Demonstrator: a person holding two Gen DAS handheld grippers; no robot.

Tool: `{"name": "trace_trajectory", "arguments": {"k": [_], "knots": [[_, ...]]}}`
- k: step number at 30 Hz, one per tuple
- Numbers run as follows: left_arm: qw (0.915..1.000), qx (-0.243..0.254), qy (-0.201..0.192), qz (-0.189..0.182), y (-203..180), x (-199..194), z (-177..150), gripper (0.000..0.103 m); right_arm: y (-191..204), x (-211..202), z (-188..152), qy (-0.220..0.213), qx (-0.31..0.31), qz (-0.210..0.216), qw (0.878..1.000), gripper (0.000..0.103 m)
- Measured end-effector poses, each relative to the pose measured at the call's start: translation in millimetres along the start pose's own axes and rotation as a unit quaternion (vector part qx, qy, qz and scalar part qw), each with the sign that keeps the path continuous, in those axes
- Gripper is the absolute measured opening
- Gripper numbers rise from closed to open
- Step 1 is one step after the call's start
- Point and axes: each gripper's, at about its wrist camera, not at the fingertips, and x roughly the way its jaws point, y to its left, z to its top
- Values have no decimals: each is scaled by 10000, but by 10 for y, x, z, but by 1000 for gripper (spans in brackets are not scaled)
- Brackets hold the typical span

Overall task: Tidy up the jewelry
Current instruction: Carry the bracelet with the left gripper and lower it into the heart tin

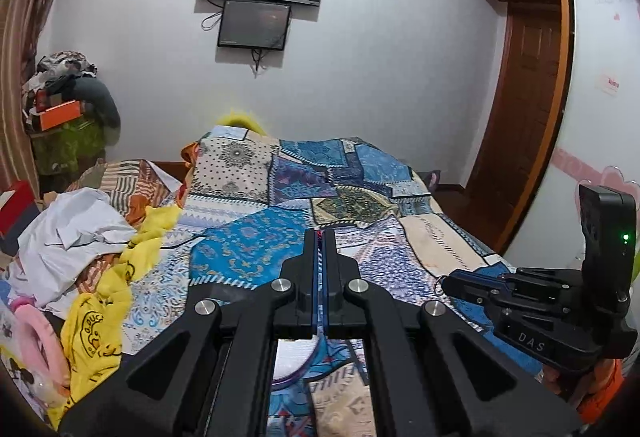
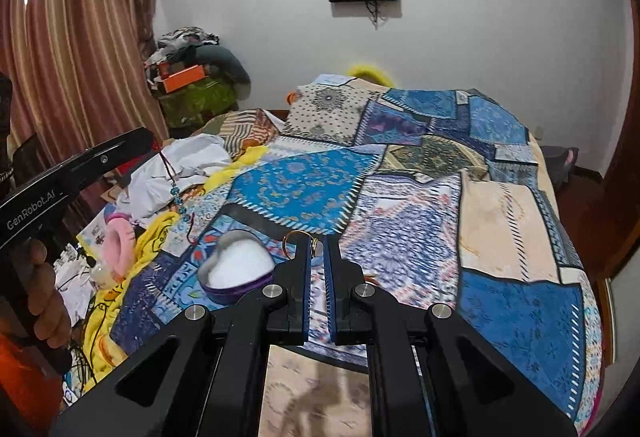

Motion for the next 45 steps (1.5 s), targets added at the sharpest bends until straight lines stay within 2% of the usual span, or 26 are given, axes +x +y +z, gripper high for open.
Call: {"name": "trace_trajectory", "arguments": {"k": [5,13,24,33,45], "knots": [[9998,-156,93,5,199,53,-57,0,155,162,17,107,-61,126,9998,6],[9980,-445,393,-231,440,249,-180,0,333,482,4,444,-146,304,9984,6],[9946,-545,813,-359,564,621,-322,0,464,986,-50,1035,-175,645,9924,6],[9882,-688,1260,-531,651,903,-535,0,497,1263,-136,1444,-214,738,9865,6],[9841,-640,1624,-323,755,1023,-783,0,556,1421,-208,1731,-383,690,9817,6]]}}
